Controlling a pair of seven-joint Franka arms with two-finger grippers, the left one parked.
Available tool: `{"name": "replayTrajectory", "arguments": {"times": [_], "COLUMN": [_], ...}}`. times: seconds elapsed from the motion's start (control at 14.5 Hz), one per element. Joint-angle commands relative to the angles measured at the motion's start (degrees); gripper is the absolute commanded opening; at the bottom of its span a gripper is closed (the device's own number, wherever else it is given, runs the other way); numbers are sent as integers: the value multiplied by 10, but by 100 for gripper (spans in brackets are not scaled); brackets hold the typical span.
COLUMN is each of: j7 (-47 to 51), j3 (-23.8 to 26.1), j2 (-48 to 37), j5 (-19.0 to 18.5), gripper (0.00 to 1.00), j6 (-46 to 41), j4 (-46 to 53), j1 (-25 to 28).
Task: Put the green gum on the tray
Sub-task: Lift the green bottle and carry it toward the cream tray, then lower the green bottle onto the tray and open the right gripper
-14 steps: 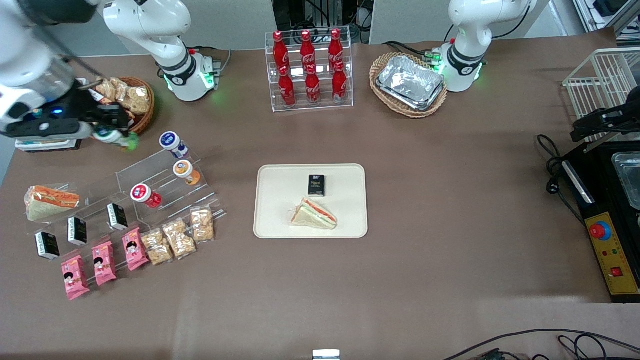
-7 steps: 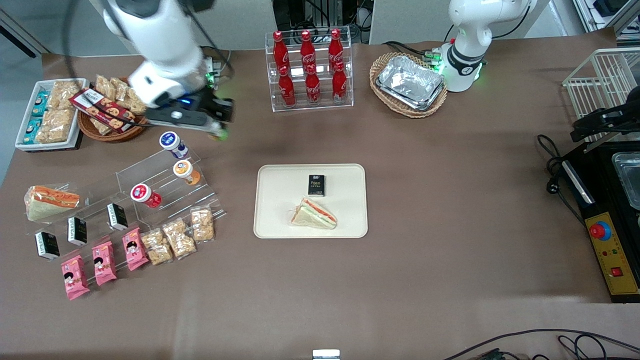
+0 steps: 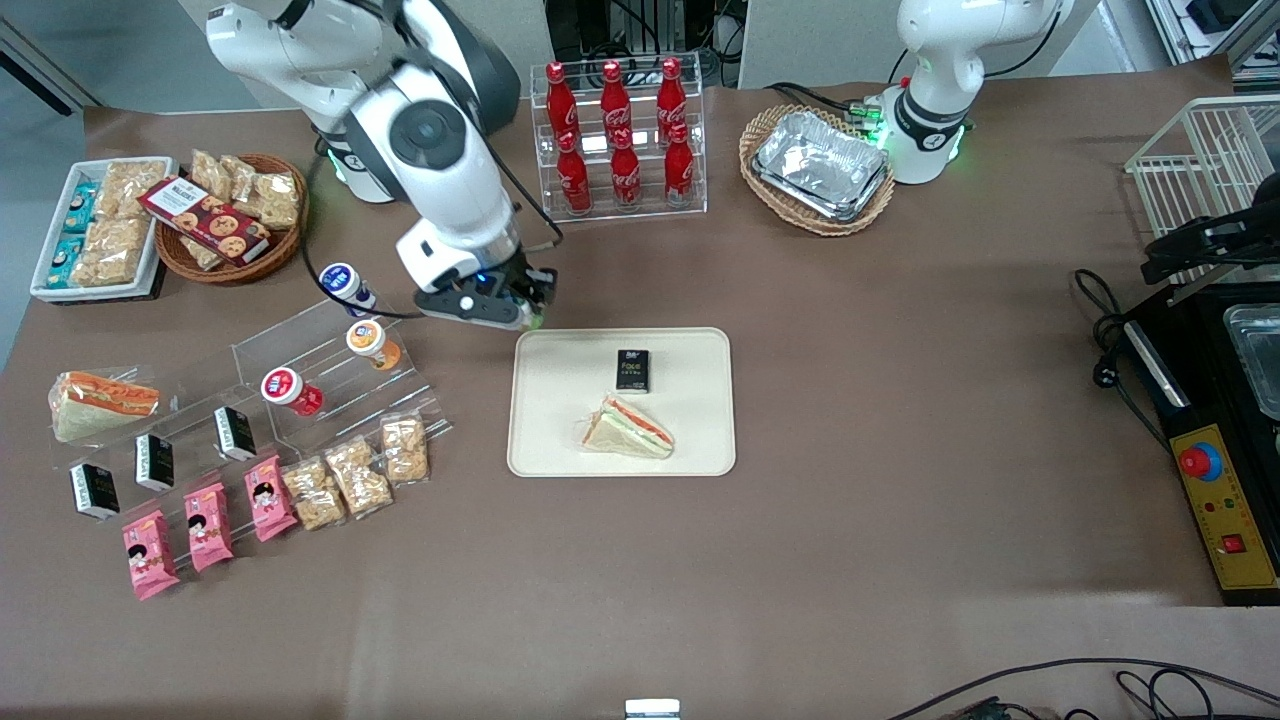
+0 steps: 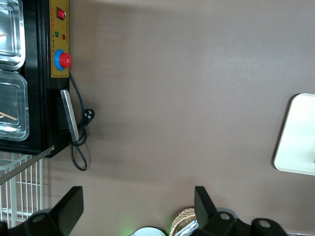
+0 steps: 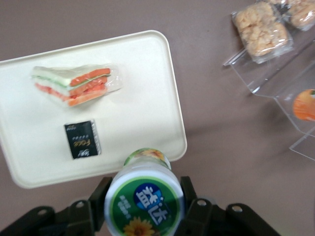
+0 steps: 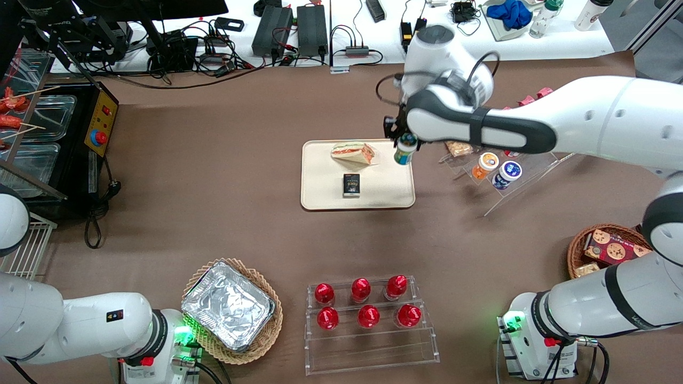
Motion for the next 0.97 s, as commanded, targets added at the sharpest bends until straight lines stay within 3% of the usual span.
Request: {"name": "replayTrajectory", "arguments": {"times": [0.0, 0.48, 0.69, 0.76, 0.83, 0.9], "j7": [83, 326, 352, 352, 352, 353], "j3": [2, 2, 2, 2, 2, 2], "j2": [62, 212, 229, 229, 229, 229], "j5": [-88, -336, -365, -365, -365, -365], "gripper": [41, 45, 47, 54, 79, 96], "j6": [110, 201, 212, 212, 212, 212], "j4": [-52, -55, -54, -54, -54, -54], "j1": [25, 41, 41, 40, 39, 38]}}
